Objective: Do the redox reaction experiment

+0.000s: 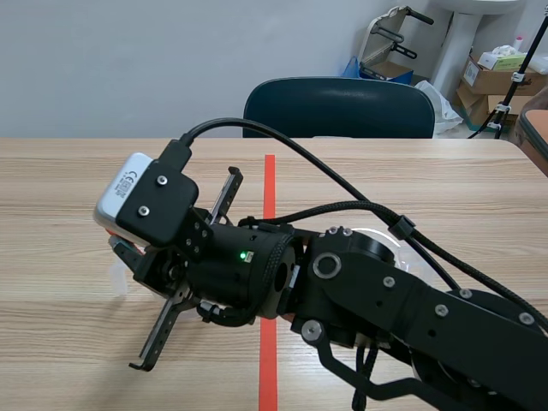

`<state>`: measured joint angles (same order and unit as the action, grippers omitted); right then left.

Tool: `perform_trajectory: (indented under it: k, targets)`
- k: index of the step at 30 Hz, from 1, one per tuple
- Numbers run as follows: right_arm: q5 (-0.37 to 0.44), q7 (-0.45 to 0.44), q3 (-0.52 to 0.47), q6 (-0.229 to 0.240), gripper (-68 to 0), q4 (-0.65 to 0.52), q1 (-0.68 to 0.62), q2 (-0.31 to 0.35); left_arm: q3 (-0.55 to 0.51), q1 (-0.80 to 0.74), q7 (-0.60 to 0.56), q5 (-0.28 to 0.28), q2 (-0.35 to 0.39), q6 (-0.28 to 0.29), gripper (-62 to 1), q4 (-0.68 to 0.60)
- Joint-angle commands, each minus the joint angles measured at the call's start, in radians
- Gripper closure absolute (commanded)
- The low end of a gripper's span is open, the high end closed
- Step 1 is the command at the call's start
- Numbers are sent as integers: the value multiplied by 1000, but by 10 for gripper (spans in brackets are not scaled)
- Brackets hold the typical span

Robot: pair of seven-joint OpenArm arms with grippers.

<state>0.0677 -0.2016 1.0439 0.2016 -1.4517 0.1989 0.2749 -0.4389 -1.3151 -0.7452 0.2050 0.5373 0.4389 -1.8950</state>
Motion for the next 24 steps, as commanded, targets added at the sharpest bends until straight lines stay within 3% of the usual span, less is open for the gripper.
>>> perform_trajectory:
  k: [1,7,11,17,24]
  targets:
    - [10,-13,-9,-3,-8,-17,14,0,5,-2,-14,6,-5,-2,-623,-9]
    - [61,108,-57,10,-8,-90,14,0,5,-2,-14,6,-5,-2,-623,-9]
    - [107,208,-89,61,-8,-176,14,0,5,-2,-14,6,-5,-2,-623,-9]
    - [151,336,-120,61,-8,-293,14,0,5,-2,-14,6,-5,-2,-623,-9]
    - [198,426,-161,61,-8,-415,14,0,5,-2,-14,6,-5,-2,-623,-9]
